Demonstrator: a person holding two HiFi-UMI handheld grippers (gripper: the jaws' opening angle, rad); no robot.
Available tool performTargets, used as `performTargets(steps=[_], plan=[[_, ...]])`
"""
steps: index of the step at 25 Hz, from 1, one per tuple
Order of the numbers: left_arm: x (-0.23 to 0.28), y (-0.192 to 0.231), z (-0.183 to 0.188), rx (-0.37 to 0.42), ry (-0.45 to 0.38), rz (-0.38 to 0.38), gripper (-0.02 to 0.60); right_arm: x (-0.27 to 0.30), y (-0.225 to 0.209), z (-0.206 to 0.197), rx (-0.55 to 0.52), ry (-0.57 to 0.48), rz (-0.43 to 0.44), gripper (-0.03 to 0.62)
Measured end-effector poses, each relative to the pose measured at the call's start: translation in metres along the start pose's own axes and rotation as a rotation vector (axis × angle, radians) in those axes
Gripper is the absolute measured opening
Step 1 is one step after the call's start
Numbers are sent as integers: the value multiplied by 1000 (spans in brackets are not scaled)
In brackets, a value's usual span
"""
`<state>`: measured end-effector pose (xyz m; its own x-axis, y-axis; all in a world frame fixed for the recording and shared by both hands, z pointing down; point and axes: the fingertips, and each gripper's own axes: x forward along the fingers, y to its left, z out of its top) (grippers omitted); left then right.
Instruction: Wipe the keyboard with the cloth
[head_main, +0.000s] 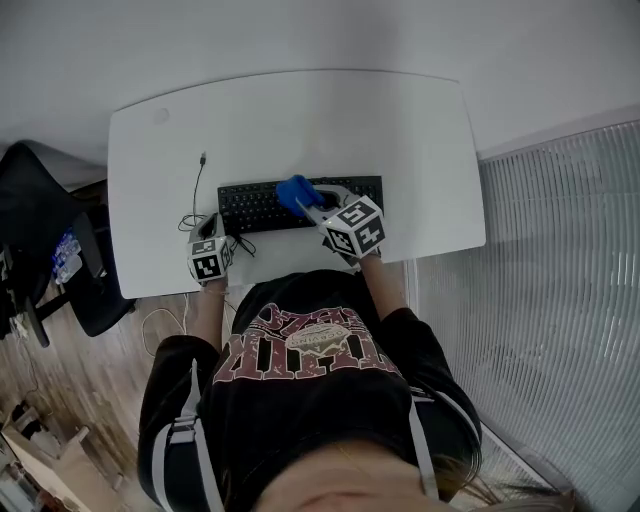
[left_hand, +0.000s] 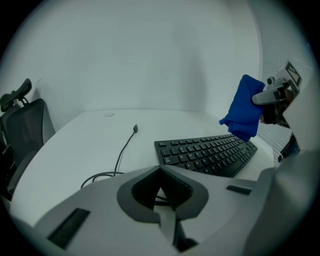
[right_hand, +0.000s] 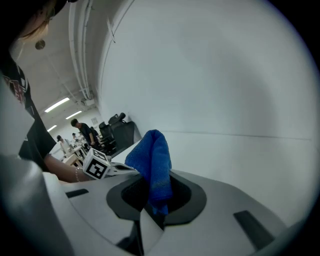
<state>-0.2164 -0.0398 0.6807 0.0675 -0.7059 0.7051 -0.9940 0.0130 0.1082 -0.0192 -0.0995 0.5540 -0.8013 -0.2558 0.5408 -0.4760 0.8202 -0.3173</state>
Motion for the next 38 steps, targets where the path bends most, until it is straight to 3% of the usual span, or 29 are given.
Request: performTargets(steps=[6,12,20,23,33,38], plan=[[2,4,-1,13,-8,-31,34,68,82,8,-44,32,232,64],[4,12,-4,-4,-3,-34,34,110,116,-16,3,116,341,64],[3,5,-3,34,-15,-53,34,155,104,-54,-51,226,225,64],[2,0,-3,63,-18,-55,32,158,101,-57,-49,221,207,64],[2,3,-2,43,-31,-52,34,158,101,-59,-60,218,197,64],[4,1,-4,42,-33,-49,34,148,81,-64,-90,225,147,64]])
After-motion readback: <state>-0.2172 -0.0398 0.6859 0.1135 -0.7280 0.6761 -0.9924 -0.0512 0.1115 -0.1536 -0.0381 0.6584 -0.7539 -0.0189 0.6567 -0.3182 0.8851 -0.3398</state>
